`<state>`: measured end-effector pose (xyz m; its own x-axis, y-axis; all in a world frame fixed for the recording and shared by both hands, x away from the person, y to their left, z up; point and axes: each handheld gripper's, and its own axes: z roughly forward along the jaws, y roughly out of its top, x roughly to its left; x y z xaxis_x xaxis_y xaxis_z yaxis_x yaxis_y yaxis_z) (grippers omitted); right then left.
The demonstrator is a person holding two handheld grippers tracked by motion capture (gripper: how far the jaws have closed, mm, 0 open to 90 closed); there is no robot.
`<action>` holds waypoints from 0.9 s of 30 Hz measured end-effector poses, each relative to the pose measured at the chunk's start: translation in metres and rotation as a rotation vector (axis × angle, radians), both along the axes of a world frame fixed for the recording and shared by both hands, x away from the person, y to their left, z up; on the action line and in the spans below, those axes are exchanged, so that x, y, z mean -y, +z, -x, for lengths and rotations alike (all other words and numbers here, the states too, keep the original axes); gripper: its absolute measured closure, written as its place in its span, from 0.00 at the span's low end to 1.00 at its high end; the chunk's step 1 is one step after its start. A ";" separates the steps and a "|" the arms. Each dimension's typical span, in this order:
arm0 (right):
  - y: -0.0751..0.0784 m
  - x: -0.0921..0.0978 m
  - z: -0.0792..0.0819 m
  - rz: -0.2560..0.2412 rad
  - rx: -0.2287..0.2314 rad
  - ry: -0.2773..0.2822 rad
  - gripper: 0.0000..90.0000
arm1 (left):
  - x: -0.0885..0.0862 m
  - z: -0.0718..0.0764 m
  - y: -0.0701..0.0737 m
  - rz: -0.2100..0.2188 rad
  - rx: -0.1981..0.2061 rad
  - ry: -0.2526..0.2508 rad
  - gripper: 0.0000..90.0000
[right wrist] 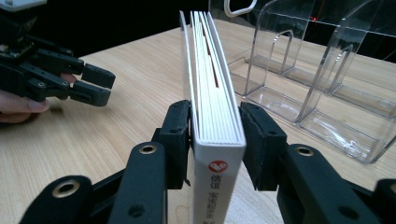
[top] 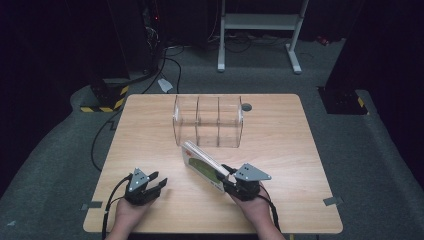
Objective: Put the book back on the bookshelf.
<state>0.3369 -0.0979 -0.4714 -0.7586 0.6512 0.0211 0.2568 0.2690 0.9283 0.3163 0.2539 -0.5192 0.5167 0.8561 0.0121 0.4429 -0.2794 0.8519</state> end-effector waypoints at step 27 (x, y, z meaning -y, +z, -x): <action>0.003 -0.019 0.010 0.039 -0.014 -0.084 0.84 | 0.007 -0.016 -0.009 -0.073 -0.137 0.004 0.45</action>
